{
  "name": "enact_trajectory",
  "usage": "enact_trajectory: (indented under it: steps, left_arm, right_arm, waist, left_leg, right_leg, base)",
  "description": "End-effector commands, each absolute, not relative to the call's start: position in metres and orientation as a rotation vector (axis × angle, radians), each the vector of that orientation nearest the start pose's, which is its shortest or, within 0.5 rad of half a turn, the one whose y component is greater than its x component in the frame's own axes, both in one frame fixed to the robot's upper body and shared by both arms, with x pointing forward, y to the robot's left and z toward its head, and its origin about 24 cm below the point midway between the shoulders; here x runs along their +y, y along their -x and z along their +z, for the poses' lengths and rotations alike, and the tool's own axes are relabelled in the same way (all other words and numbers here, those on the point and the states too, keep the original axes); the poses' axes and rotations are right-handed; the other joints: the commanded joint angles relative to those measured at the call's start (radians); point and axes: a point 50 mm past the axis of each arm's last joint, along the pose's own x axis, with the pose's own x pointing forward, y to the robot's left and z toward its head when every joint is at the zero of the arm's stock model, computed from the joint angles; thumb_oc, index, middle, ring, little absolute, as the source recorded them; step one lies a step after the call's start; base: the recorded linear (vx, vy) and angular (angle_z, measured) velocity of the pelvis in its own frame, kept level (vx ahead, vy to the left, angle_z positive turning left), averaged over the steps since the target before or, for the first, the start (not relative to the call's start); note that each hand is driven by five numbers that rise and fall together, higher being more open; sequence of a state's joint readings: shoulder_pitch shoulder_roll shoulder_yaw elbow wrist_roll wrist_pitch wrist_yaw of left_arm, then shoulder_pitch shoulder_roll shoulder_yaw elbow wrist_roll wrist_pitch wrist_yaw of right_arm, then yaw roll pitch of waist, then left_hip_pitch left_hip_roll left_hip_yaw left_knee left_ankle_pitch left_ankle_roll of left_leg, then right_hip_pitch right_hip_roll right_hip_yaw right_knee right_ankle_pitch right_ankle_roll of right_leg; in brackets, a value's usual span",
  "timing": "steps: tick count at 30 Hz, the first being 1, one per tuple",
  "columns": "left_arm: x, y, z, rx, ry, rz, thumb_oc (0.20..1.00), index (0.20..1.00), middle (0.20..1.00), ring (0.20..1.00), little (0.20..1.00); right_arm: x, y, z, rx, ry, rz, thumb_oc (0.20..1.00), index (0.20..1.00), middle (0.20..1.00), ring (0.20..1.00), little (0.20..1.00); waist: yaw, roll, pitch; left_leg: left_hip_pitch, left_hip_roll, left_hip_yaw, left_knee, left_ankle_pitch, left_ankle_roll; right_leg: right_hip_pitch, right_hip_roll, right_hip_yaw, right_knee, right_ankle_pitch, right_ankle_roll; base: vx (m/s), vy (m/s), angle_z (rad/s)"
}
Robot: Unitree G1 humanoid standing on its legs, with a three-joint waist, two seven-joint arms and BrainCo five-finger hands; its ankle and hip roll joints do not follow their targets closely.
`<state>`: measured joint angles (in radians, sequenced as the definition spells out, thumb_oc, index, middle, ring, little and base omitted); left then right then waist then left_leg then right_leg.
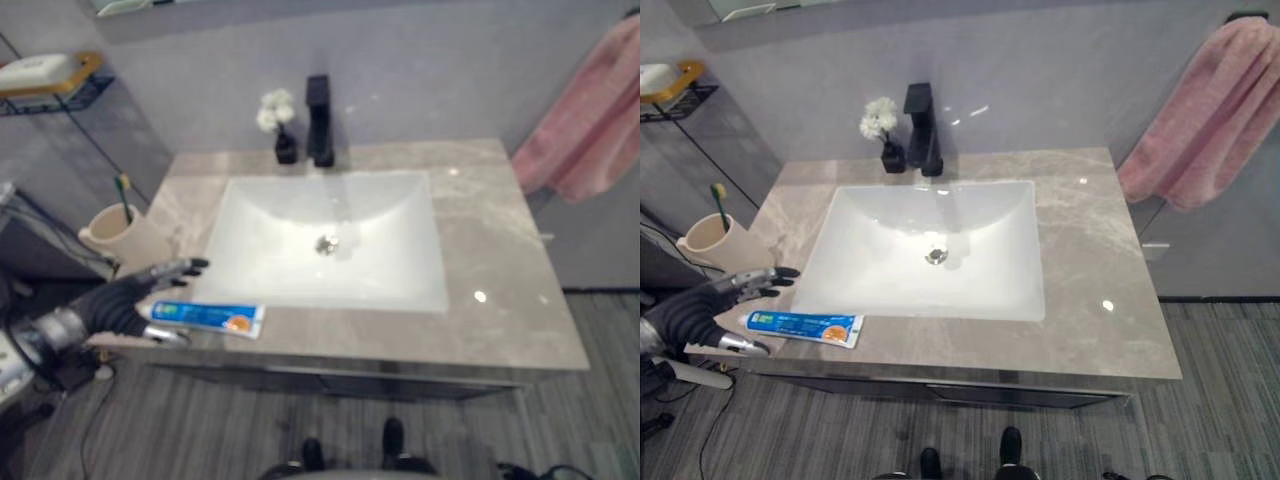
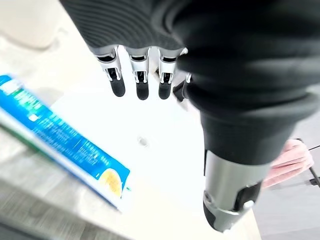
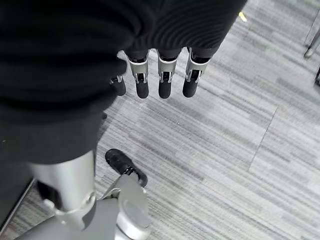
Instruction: Put brush and paste in cup on sink, flatten towel.
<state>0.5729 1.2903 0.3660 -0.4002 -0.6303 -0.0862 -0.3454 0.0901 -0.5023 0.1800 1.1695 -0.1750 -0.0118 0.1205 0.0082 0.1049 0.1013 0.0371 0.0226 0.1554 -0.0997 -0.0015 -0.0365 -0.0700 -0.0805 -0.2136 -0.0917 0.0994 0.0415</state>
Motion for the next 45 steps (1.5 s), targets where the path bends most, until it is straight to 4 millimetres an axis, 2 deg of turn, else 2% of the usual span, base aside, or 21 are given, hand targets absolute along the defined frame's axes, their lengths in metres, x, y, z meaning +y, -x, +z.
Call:
enact_trajectory:
  steps: [1, 2, 6, 11, 20, 36, 45]
  left_arm:
    - [0.292, -0.195, 0.204, -0.015, -0.86, -0.422, 1.0, 1.0, 1.0, 1.0, 1.0]
    - [0.296, -0.196, 0.205, 0.008, -0.974, -0.406, 1.0, 1.0, 1.0, 1.0, 1.0]
    - [0.3, -0.198, 0.205, 0.01, -1.036, -0.374, 1.0, 1.0, 1.0, 1.0, 1.0]
    - [0.299, -0.204, 0.19, -0.003, -0.941, -0.345, 1.0, 1.0, 1.0, 1.0, 1.0]
    - [0.316, -0.213, 0.176, 0.022, -1.084, -0.218, 1.0, 1.0, 1.0, 1.0, 1.0]
    - [0.313, -0.223, 0.159, 0.08, -1.171, -0.272, 1.0, 1.0, 1.0, 1.0, 1.0]
    - [0.307, -0.222, 0.163, 0.064, -1.206, -0.303, 1.0, 1.0, 1.0, 1.0, 1.0]
  right_arm:
    - [-0.319, -0.064, -0.134, 1.331, 0.585, 0.073, 1.0, 1.0, 1.0, 1.0, 1.0]
    - [-0.318, -0.062, -0.135, 1.337, 0.574, 0.061, 1.0, 1.0, 1.0, 1.0, 1.0]
    - [-0.318, -0.059, -0.136, 1.353, 0.566, 0.05, 1.0, 1.0, 1.0, 1.0, 1.0]
    - [-0.318, -0.059, -0.136, 1.344, 0.553, 0.03, 1.0, 1.0, 1.0, 1.0, 1.0]
    - [-0.32, -0.069, -0.133, 1.31, 0.547, -0.017, 1.0, 1.0, 1.0, 1.0, 1.0]
    - [-0.323, -0.073, -0.129, 1.271, 0.559, -0.019, 1.0, 1.0, 1.0, 1.0, 1.0]
    - [-0.325, -0.071, -0.128, 1.279, 0.571, -0.015, 1.0, 1.0, 1.0, 1.0, 1.0]
  waist:
    - [-0.015, -0.035, 0.013]
    - [-0.018, -0.033, 0.014]
    - [-0.02, -0.035, 0.016]
    - [-0.03, -0.04, 0.028]
    - [-0.036, -0.053, 0.044]
    - [-0.052, -0.073, 0.054]
    - [-0.046, -0.088, 0.054]
  left_leg:
    - [-0.054, 0.002, -0.017, 0.012, -0.024, 0.018]
    - [-0.054, 0.001, -0.013, 0.012, -0.026, 0.02]
    - [-0.053, -0.002, -0.01, 0.012, -0.029, 0.022]
    - [-0.07, -0.003, -0.007, 0.012, -0.029, 0.026]
    - [-0.123, -0.004, -0.005, 0.012, -0.018, 0.031]
    - [-0.17, -0.005, 0.006, 0.012, -0.013, 0.038]
    - [-0.154, 0.001, 0.008, 0.012, -0.02, 0.037]
  right_leg:
    - [0.064, -0.068, 0.015, 0.004, -0.047, 0.1]
    - [0.062, -0.071, 0.017, 0.004, -0.046, 0.101]
    - [0.062, -0.074, 0.014, 0.004, -0.045, 0.103]
    - [0.038, -0.077, 0.024, 0.004, -0.037, 0.106]
    - [-0.02, -0.079, 0.035, 0.004, -0.02, 0.11]
    - [-0.082, -0.078, 0.058, 0.004, 0.002, 0.114]
    - [-0.065, -0.075, 0.053, 0.004, -0.004, 0.114]
  base:
    - [0.01, 0.036, -0.02]
    - [0.0, 0.0, 0.0]
    - [0.0, 0.0, 0.0]
    - [0.0, 0.008, -0.04]
    - [-0.01, 0.017, -0.07]
    - [0.0, 0.027, -0.05]
    - [-0.01, 0.004, -0.04]
